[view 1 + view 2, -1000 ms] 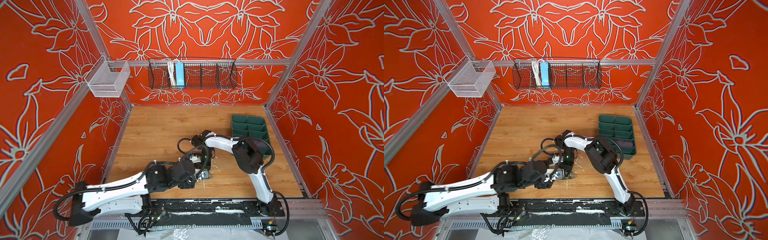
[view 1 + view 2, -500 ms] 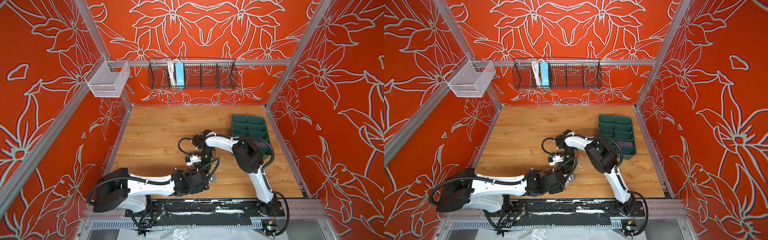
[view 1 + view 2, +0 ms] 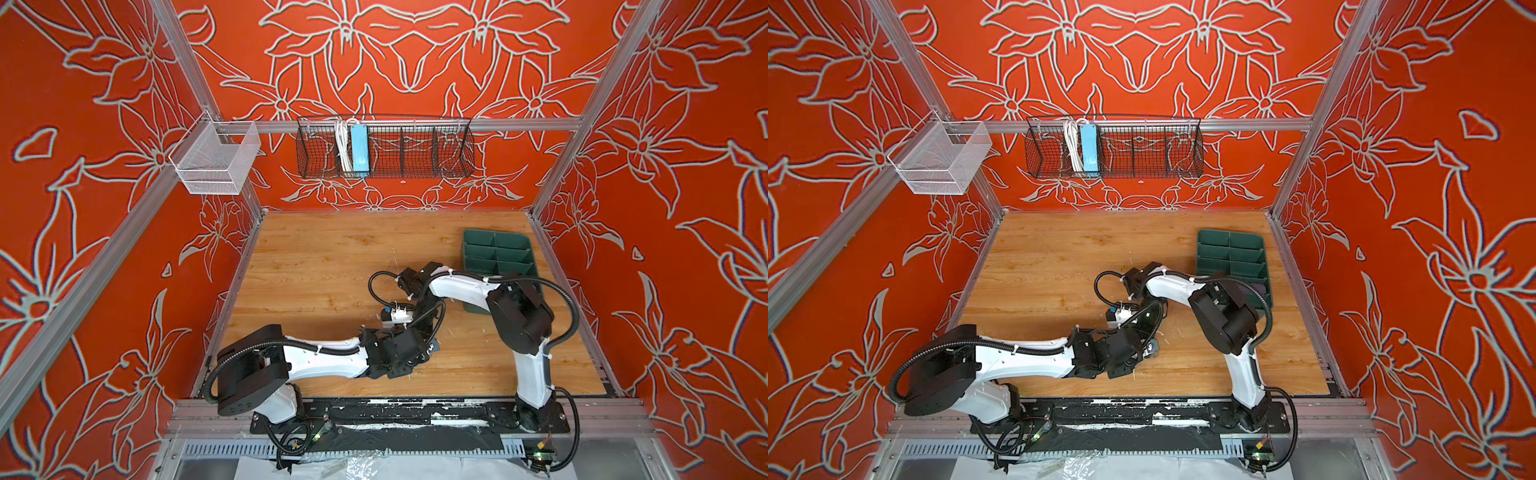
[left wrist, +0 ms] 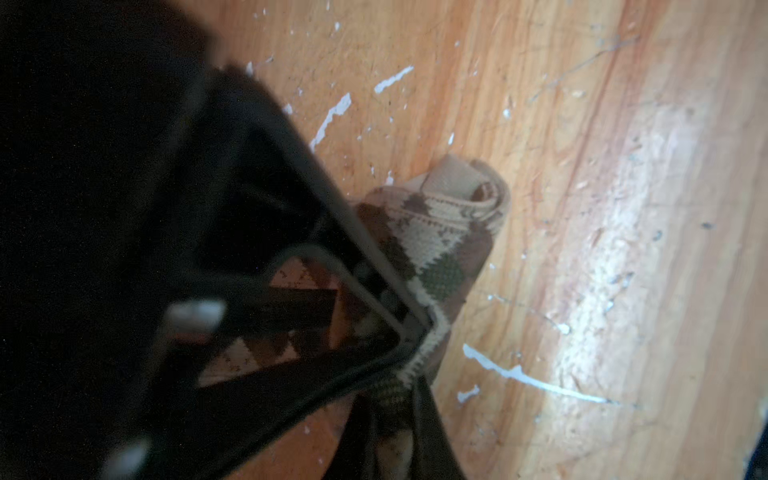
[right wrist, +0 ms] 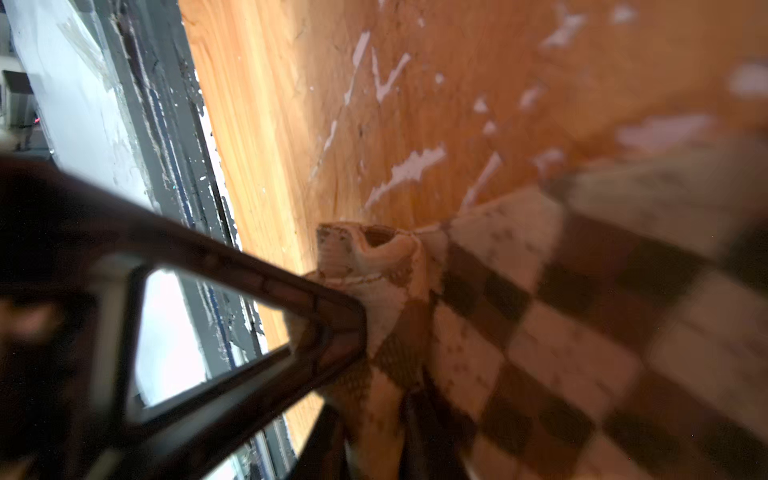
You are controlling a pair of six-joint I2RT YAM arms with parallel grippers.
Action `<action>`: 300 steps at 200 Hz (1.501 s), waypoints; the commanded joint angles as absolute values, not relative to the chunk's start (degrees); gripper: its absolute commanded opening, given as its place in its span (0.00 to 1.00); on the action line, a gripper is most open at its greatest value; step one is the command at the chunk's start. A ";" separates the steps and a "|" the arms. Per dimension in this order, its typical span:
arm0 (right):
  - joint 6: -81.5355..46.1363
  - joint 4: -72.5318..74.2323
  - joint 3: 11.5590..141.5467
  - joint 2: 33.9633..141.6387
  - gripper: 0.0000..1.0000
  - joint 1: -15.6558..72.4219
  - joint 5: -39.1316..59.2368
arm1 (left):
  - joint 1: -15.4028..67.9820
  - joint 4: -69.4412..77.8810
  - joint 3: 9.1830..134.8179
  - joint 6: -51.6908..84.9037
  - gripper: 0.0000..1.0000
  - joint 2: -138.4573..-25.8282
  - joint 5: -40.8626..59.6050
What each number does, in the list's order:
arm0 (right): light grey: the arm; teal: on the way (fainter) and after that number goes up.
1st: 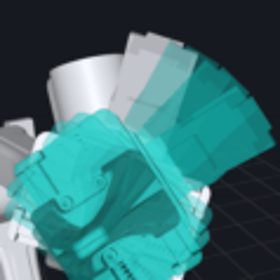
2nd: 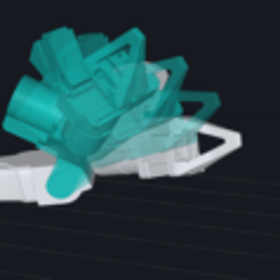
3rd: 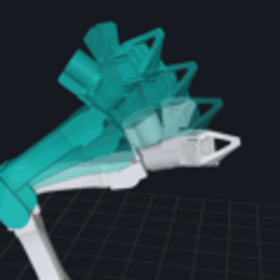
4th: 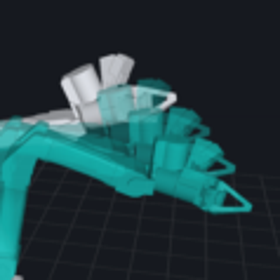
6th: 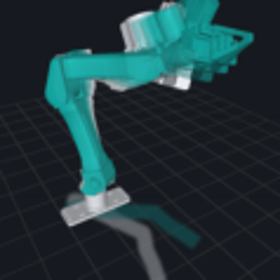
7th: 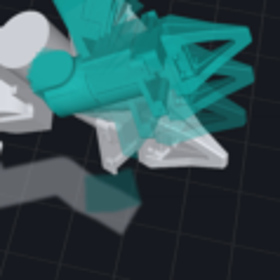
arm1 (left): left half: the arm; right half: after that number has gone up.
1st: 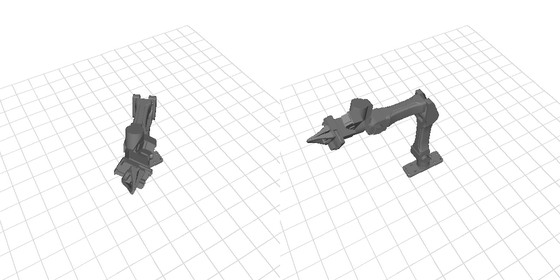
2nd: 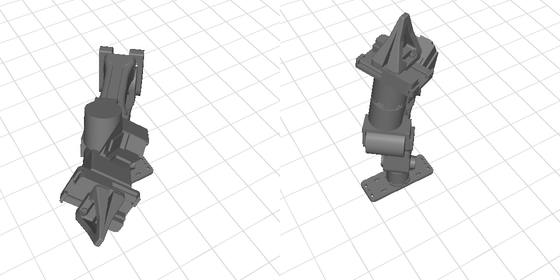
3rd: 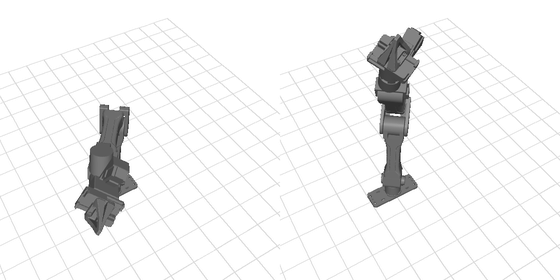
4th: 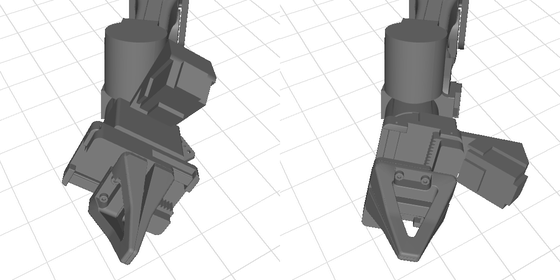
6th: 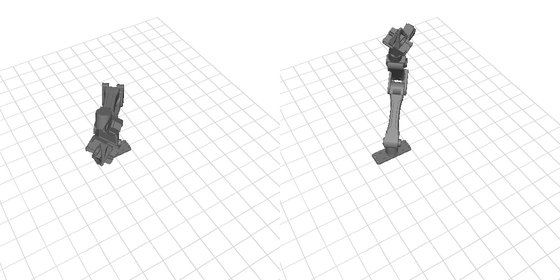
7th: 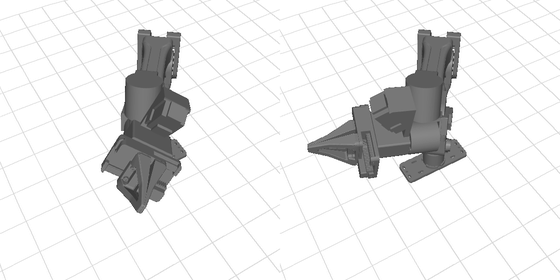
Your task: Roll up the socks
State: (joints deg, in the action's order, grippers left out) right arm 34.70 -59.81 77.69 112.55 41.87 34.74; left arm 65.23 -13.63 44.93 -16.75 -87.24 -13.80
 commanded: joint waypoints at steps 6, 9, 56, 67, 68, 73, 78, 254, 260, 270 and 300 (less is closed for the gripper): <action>33.44 -53.68 73.54 102.87 0.30 38.81 36.14 | 63.61 -18.83 46.81 -17.45 0.07 -89.12 -8.97; 33.36 -53.44 73.09 101.85 0.30 38.36 36.16 | 63.44 -19.05 46.96 -17.60 0.07 -89.19 -8.51; 28.70 -48.48 67.09 83.97 0.33 30.43 30.60 | 58.58 -25.04 50.93 -20.99 0.05 -91.48 3.75; 25.86 -44.04 64.76 77.95 0.34 29.80 24.82 | 56.61 -28.33 52.94 -22.36 0.05 -92.91 8.56; 25.59 -43.55 64.46 77.34 0.34 29.80 24.14 | 56.39 -28.53 53.06 -22.56 0.05 -93.12 9.20; 24.38 -41.42 63.17 74.43 0.35 29.70 20.91 | 55.42 -30.68 54.42 -23.33 0.05 -93.96 11.55; 23.60 -39.33 61.85 71.45 0.35 29.71 18.64 | 54.49 -32.10 55.65 -23.70 0.05 -94.98 13.17; 47.54 -6.26 35.96 76.46 0.59 58.27 -3.08 | 39.55 -56.41 80.77 -28.65 0.07 -118.72 30.49; 47.47 -4.87 35.74 78.02 0.58 58.29 -3.22 | 39.55 -56.34 80.78 -28.58 0.07 -118.70 30.65; 47.30 -3.63 35.84 80.45 0.55 58.27 -3.25 | 39.55 -56.21 80.71 -28.65 0.08 -118.42 30.91; 44.60 -8.36 38.87 86.43 0.26 58.27 -3.95 | 39.55 -55.16 80.01 -28.00 0.15 -116.21 30.14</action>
